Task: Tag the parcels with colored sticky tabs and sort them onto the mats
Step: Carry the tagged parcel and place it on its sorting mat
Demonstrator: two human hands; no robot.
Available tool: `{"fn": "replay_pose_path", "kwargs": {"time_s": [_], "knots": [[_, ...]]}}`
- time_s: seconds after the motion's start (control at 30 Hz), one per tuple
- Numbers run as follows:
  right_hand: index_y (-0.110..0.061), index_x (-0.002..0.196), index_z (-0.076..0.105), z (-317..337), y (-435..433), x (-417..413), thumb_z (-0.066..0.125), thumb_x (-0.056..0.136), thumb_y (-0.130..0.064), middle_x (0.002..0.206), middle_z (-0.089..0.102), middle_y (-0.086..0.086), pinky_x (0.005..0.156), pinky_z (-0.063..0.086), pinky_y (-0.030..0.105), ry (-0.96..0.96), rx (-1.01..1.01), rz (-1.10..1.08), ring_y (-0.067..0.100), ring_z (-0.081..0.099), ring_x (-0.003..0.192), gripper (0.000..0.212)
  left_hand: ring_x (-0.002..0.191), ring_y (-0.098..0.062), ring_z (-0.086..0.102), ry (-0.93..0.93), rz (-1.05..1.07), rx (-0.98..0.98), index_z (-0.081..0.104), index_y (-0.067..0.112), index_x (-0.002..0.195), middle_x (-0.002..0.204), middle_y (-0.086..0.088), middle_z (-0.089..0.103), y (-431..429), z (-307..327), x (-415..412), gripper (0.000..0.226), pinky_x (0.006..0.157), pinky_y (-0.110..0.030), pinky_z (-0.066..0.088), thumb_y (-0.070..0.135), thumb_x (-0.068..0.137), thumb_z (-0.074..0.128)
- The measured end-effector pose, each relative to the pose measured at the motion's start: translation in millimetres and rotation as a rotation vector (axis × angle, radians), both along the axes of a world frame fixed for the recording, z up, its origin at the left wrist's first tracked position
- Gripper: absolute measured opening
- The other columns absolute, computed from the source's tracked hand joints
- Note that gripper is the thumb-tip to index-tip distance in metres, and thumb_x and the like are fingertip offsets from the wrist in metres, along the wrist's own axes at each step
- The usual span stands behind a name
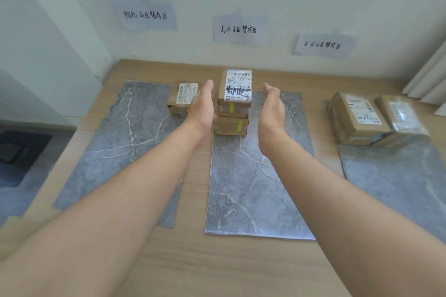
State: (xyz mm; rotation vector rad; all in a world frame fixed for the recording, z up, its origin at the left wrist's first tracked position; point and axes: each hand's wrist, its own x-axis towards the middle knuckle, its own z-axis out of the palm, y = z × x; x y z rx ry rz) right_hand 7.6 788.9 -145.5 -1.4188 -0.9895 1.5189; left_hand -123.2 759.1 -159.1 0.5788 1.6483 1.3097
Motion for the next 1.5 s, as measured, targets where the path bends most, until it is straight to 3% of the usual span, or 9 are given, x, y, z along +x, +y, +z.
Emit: {"fn": "replay_pose_path", "kwargs": {"time_s": [0.1, 0.23, 0.37, 0.43, 0.63, 1.03, 1.2, 1.33, 1.5], "knots": [[-0.028, 0.138, 0.058, 38, -29, 10, 0.038, 0.106, -0.036, 0.109, 0.057, -0.025, 0.094, 0.031, 0.022, 0.03, 0.02, 0.009, -0.002, 0.05, 0.107, 0.039, 0.139, -0.022, 0.04, 0.006, 0.031, 0.008, 0.043, 0.025, 0.149, 0.156, 0.002, 0.039, -29, 36, 7, 0.057, 0.099, -0.038, 0.045, 0.054, 0.101, 0.035], [-0.035, 0.088, 0.061, 87, -80, 26, 0.039, 0.107, -0.03, 0.064, 0.055, -0.037, 0.054, 0.039, 0.003, 0.039, 0.049, 0.017, -0.02, 0.053, 0.055, 0.029, 0.136, -0.022, 0.043, 0.021, 0.043, 0.025, 0.045, 0.025, 0.148, 0.153, 0.002, 0.041, -78, 75, 21, 0.061, 0.1, -0.04, 0.046, 0.059, 0.098, 0.037], [-0.025, 0.123, 0.066, 109, -128, 39, 0.04, 0.104, -0.037, 0.111, 0.064, -0.021, 0.086, 0.035, 0.021, 0.038, 0.086, 0.036, 0.003, 0.057, 0.11, 0.035, 0.14, -0.024, 0.038, 0.018, 0.023, 0.072, 0.044, 0.026, 0.148, 0.155, 0.002, 0.038, -133, 106, 40, 0.058, 0.1, -0.04, 0.043, 0.057, 0.102, 0.03], [-0.024, 0.129, 0.063, 120, -156, 47, 0.041, 0.103, -0.04, 0.113, 0.061, -0.021, 0.093, 0.031, 0.029, 0.032, 0.092, 0.041, 0.012, 0.053, 0.123, 0.038, 0.139, -0.024, 0.04, 0.02, 0.0, 0.089, 0.047, 0.028, 0.145, 0.154, 0.003, 0.041, -161, 118, 51, 0.058, 0.096, -0.039, 0.043, 0.06, 0.102, 0.025], [-0.033, 0.095, 0.066, 151, -236, 75, 0.043, 0.102, -0.038, 0.095, 0.06, -0.021, 0.074, 0.035, 0.025, 0.051, 0.117, 0.048, 0.015, 0.057, 0.111, 0.024, 0.13, -0.021, 0.046, 0.031, -0.062, 0.092, 0.047, 0.031, 0.143, 0.144, 0.004, 0.05, -233, 142, 81, 0.061, 0.095, -0.04, 0.043, 0.067, 0.099, 0.023], [-0.025, 0.117, 0.072, 182, -337, 124, 0.045, 0.098, -0.04, 0.122, 0.067, -0.009, 0.086, 0.037, 0.032, 0.105, 0.201, 0.083, 0.018, 0.058, 0.12, 0.036, 0.127, -0.022, 0.046, 0.061, -0.04, 0.184, 0.05, 0.026, 0.139, 0.136, 0.0, 0.049, -341, 190, 141, 0.057, 0.101, -0.041, 0.043, 0.062, 0.101, 0.026], [-0.026, 0.104, 0.072, 169, -393, 144, 0.043, 0.101, -0.035, 0.1, 0.067, -0.012, 0.074, 0.038, 0.024, 0.115, 0.181, 0.176, 0.015, 0.061, 0.104, 0.031, 0.134, -0.023, 0.042, 0.08, 0.043, 0.152, 0.052, 0.026, 0.136, 0.143, -0.002, 0.046, -409, 178, 166, 0.056, 0.099, -0.042, 0.045, 0.062, 0.101, 0.027], [-0.025, 0.123, 0.071, 165, -431, 150, 0.042, 0.1, -0.038, 0.13, 0.066, -0.006, 0.1, 0.037, 0.031, 0.091, 0.192, 0.245, 0.016, 0.056, 0.125, 0.039, 0.137, -0.023, 0.041, 0.108, 0.099, 0.162, 0.052, 0.026, 0.135, 0.146, -0.003, 0.044, -460, 180, 168, 0.055, 0.101, -0.041, 0.045, 0.062, 0.102, 0.025], [-0.019, 0.125, 0.069, 162, -477, 133, 0.042, 0.102, -0.033, 0.133, 0.064, -0.003, 0.108, 0.037, 0.034, 0.106, 0.182, 0.312, 0.018, 0.056, 0.126, 0.039, 0.134, -0.023, 0.044, 0.104, 0.17, 0.156, 0.054, 0.03, 0.125, 0.142, -0.005, 0.047, -515, 177, 153, 0.049, 0.102, -0.042, 0.045, 0.063, 0.101, 0.027]]}}
